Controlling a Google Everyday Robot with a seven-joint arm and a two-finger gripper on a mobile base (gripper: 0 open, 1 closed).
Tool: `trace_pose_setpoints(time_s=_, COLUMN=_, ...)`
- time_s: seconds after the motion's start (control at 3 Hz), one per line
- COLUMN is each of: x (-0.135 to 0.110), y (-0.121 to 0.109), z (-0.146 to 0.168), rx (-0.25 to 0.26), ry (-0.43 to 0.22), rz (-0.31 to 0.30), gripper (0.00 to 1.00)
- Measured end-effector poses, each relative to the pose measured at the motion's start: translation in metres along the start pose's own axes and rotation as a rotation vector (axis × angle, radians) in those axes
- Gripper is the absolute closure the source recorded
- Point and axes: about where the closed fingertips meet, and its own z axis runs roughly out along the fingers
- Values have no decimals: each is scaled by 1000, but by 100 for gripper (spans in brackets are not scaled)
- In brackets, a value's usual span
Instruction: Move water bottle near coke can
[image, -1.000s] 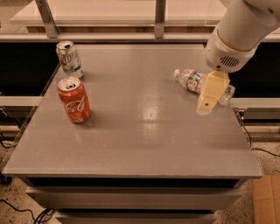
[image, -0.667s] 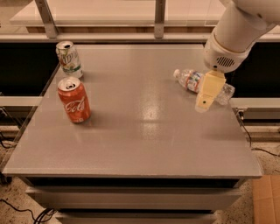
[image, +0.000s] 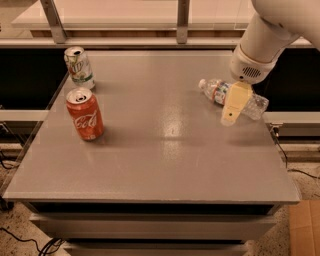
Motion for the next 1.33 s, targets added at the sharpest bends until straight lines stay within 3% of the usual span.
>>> trace_pose_setpoints(time_s=0.33, x=5, y=-6, z=15, rx=-25, ry=8, rz=12, gripper=0)
trace_pose_setpoints(time_s=0.67, x=10, y=-7, z=26, rx=-38, ry=19, rz=8, gripper=18)
trace_pose_setpoints(time_s=1.33, x=16, y=-6, z=36, rx=-57, ry=32, rz=-5, gripper=64)
